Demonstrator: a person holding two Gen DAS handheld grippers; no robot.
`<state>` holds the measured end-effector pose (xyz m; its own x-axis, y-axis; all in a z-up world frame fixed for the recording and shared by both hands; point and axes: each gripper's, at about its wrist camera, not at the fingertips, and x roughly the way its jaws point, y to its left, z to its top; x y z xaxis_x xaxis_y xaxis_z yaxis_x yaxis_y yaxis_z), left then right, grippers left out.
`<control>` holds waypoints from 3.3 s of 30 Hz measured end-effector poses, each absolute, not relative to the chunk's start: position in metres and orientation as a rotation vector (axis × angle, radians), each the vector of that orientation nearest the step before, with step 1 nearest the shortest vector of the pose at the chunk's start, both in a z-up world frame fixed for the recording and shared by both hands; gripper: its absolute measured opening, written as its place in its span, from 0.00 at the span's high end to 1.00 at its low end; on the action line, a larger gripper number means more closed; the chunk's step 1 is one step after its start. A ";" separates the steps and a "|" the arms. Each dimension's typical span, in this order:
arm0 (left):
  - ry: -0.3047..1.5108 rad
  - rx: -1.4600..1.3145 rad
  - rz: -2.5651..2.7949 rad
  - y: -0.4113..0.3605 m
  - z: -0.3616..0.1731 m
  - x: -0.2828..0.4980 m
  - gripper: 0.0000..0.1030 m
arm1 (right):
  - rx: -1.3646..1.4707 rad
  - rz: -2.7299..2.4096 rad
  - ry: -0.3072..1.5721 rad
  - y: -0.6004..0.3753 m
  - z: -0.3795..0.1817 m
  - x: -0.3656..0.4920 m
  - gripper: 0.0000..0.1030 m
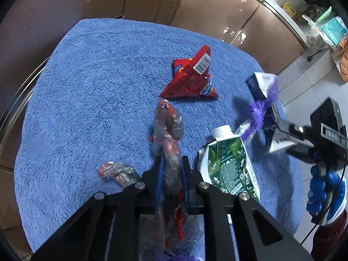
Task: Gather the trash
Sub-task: 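Grasp clear plastic wrapper with left tool while right tool grasps blue milk carton, then carry both items over the steel bin and open both tools to drop them, then move both open tools back over the table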
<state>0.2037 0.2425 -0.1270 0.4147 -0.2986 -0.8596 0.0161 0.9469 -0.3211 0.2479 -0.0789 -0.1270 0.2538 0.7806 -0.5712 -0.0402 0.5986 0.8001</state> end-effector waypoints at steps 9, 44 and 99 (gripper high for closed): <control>1.030 -0.402 -0.190 0.257 -0.098 0.186 0.89 | 0.846 0.692 1.082 -0.121 -0.102 0.215 0.69; 0.989 -0.227 -0.690 -0.065 -0.024 0.210 0.89 | 0.815 0.171 0.672 -0.380 -0.058 0.099 0.69; 0.889 -0.160 -0.681 -0.157 -0.015 0.208 0.59 | 0.373 -0.190 0.608 -0.368 -0.060 0.093 0.41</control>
